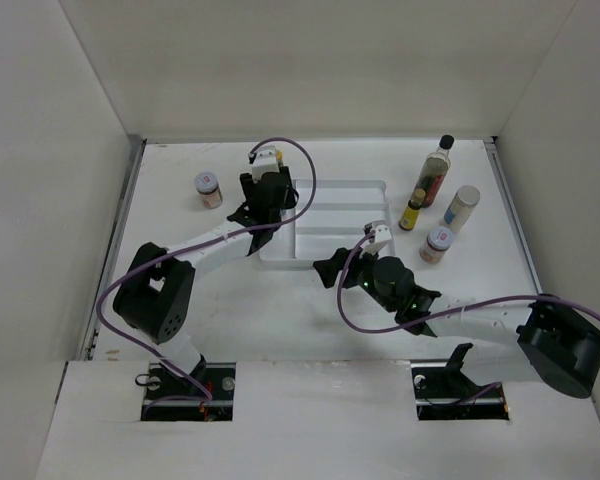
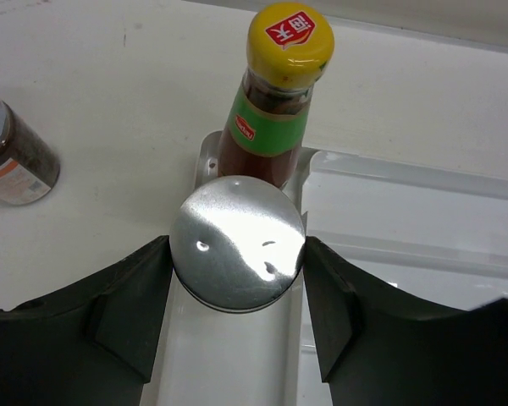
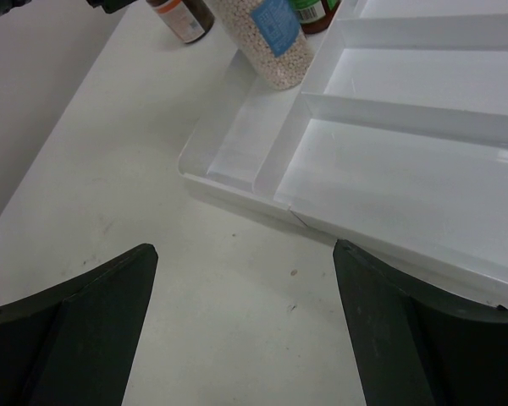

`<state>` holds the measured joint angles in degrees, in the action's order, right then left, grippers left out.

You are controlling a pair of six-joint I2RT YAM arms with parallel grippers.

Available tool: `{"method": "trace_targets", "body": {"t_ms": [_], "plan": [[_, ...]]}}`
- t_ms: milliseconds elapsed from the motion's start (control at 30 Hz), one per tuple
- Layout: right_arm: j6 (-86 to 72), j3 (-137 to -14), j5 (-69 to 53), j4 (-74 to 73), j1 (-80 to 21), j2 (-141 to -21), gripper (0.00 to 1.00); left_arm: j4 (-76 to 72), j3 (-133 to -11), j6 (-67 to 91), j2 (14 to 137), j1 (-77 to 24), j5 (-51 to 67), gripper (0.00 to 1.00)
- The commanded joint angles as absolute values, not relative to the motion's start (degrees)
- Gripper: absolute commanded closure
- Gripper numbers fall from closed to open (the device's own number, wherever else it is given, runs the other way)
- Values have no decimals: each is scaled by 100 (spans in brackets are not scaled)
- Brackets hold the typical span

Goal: Organize the condiment bottles

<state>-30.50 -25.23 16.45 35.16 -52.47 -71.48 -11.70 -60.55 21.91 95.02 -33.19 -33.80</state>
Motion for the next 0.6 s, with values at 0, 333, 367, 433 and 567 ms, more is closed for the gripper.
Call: {"method": "trace_targets", "body": {"t_ms": [0,333,367,433,567], "plan": [[-3146,-2575,1573,3850,-5172,-7216,8,-1810,-6012,2311,9317,-3256,-3323,40],[-3111,-2567,1617,3867,-5199,-7137,5,-1609,-5775,2267,8360,-3318,-3164,19],[-3137,-2558,1600,3867,-5181,-7137,5,-1539,-5705,2294,8228,-3283,-3216,19],[-3181,-2558,1565,3832,-5163,-7163,5,-1468,-5486,2338,7938,-3169,-3479,19],[-3182,-2558,1565,3867,-5164,-7189,5,-1013,-5282,2802,7699,-2608,-3613,17]]}}
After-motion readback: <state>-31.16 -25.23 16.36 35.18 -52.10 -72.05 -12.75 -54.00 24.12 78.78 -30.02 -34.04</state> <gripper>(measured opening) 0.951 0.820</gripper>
